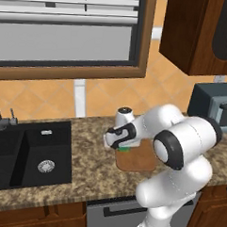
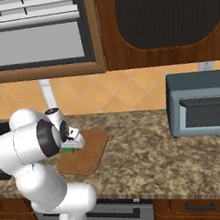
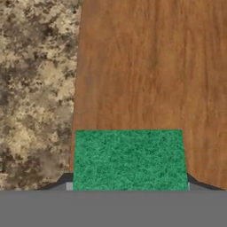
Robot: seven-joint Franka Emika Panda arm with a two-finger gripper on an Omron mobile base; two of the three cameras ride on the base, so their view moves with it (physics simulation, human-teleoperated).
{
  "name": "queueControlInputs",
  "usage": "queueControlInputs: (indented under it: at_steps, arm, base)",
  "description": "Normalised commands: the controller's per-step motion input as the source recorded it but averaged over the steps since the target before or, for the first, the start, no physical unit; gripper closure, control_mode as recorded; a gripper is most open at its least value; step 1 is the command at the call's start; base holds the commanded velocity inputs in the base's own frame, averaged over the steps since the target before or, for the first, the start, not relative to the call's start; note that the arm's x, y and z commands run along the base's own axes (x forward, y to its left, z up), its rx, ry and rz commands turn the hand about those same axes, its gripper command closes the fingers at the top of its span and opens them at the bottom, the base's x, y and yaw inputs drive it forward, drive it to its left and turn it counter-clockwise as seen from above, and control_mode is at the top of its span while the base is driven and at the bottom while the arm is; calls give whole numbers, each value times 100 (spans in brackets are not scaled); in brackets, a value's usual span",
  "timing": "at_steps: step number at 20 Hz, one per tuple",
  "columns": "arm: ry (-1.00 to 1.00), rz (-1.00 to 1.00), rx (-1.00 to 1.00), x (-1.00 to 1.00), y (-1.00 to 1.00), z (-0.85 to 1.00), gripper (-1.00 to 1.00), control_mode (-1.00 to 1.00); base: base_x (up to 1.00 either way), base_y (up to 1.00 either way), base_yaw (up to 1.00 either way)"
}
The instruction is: Pick up the sponge from the counter and clean the cutting board by briefly scrubbing or pressing down on the cutting board. Once finished, release the sponge.
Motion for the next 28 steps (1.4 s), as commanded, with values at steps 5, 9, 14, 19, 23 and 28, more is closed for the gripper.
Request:
queueControlInputs:
  at_steps: [5,9,14,19,23,28]
  arm:
    - [0,7,1,-94,-17,-16,100,-100]
    - [9,3,0,-69,-1,-63,100,-100]
    - [17,4,-1,-67,0,-75,100,-100]
    - [8,7,-6,-100,0,-70,100,-100]
    - [2,5,-1,-96,0,-58,100,-100]
    - [17,1,-3,-69,-5,-61,100,-100]
  base:
    - [0,0,0]
    - [0,0,0]
    - [0,0,0]
    - [0,0,0]
    - [0,0,0]
    - [0,0,0]
